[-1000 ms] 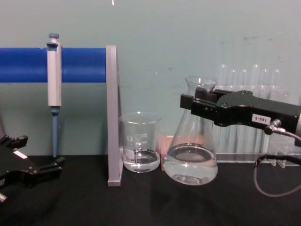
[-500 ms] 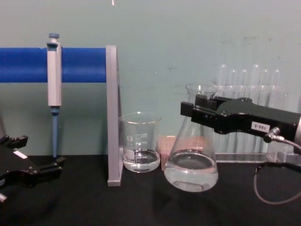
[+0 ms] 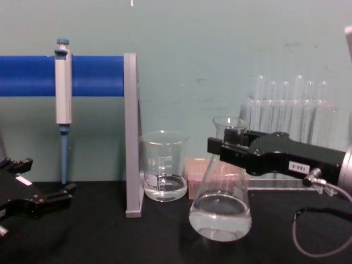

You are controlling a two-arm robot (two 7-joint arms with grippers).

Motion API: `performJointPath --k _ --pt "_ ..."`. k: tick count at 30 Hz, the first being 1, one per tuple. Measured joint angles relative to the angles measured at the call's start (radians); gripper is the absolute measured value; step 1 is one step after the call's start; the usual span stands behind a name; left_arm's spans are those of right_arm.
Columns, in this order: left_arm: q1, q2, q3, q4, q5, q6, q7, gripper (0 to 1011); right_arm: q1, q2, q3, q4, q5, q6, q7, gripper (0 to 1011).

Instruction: Grasp the erlenmeyer flask with one hand, shake it three times, then place it back.

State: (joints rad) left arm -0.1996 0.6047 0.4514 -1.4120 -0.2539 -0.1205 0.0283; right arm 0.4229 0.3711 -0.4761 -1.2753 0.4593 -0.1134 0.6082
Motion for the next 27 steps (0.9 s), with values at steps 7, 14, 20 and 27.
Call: performJointPath --k 7,14,20,27 --pt "0.000 0.000 0.000 0.000 0.000 0.000 0.000 1001 0.003 -0.009 -0.006 0.026 -0.005 -0.010 0.008 450" --pt "0.000 0.000 0.000 0.000 0.000 0.000 0.000 1001 0.007 -0.016 -0.014 0.047 -0.018 -0.019 0.016 450" --pt "0.000 0.000 0.000 0.000 0.000 0.000 0.000 1001 0.012 -0.021 -0.022 0.063 -0.027 -0.023 0.023 450" --pt "0.000 0.000 0.000 0.000 0.000 0.000 0.000 1001 0.015 -0.027 -0.029 0.080 -0.032 -0.031 0.035 450"
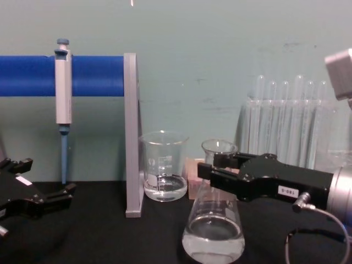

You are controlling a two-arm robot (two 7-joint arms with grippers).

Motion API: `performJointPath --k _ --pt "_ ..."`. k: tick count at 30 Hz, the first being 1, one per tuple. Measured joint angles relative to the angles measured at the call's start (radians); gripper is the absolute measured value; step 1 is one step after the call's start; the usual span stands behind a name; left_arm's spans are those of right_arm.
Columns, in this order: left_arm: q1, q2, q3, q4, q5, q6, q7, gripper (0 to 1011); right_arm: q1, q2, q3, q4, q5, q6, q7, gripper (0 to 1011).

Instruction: Grasp the erlenmeyer flask with one hand, shake it three times, then place it back.

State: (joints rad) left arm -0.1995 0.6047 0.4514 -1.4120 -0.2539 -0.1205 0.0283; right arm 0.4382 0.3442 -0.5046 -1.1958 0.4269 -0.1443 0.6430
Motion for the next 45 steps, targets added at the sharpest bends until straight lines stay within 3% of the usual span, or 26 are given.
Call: performJointPath --k 45 --pt "0.000 0.000 0.000 0.000 0.000 0.000 0.000 1001 0.030 -0.022 -0.022 0.076 -0.024 0.012 0.023 450"
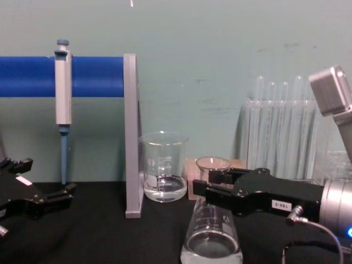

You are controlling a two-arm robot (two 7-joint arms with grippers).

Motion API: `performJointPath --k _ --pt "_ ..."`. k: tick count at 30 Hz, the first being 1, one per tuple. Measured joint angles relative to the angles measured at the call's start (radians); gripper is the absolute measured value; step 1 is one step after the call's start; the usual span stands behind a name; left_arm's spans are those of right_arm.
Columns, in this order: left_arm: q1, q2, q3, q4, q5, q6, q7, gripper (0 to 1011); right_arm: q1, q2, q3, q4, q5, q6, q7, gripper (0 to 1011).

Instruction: Grasp the erlenmeyer flask with one hand, shake it three times, then place it back.

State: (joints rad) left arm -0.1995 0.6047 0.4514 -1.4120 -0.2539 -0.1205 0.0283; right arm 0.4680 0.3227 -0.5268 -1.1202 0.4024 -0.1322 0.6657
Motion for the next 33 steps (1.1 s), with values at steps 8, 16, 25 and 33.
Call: performJointPath --k 8,16,25,33 --pt "0.000 0.000 0.000 0.000 0.000 0.000 0.000 1001 0.001 0.000 0.001 0.001 0.000 0.007 -0.002 450" --pt "0.000 0.000 0.000 0.000 0.000 0.000 0.000 1001 0.001 0.000 0.000 0.001 0.000 0.008 -0.002 450" --pt "0.000 0.000 0.000 0.000 0.000 0.000 0.000 1001 0.000 0.001 0.001 0.000 0.000 0.008 -0.003 450" --pt "0.000 0.000 0.000 0.000 0.000 0.000 0.000 1001 0.000 0.001 0.001 0.000 0.000 0.008 -0.003 450"
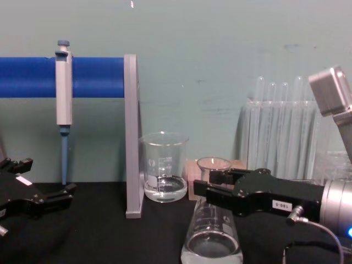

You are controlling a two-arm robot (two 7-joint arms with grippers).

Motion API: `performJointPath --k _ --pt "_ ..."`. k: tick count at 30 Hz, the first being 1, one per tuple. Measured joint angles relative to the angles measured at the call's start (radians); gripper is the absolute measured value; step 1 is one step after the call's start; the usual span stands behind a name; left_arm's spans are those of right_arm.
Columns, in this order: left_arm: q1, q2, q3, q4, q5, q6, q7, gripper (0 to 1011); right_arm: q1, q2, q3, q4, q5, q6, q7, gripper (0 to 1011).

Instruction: Grasp the erlenmeyer flask with one hand, shake it three times, then place it back.

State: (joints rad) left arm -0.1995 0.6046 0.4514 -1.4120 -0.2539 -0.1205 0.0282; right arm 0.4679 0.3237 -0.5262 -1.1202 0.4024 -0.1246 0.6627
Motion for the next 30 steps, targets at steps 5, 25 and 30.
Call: performJointPath --k 5,25,30 --pt "0.000 0.000 0.000 0.000 0.000 0.000 0.000 1001 -0.001 0.001 -0.001 0.003 -0.005 0.005 -0.001 541" --pt "0.000 0.000 0.000 0.000 0.000 0.000 0.000 1001 -0.001 0.000 0.000 0.001 -0.002 0.002 0.000 1000" --pt "0.000 0.000 0.000 0.000 0.000 0.000 0.000 1001 -0.001 0.000 0.000 0.001 -0.002 0.001 0.000 1000"
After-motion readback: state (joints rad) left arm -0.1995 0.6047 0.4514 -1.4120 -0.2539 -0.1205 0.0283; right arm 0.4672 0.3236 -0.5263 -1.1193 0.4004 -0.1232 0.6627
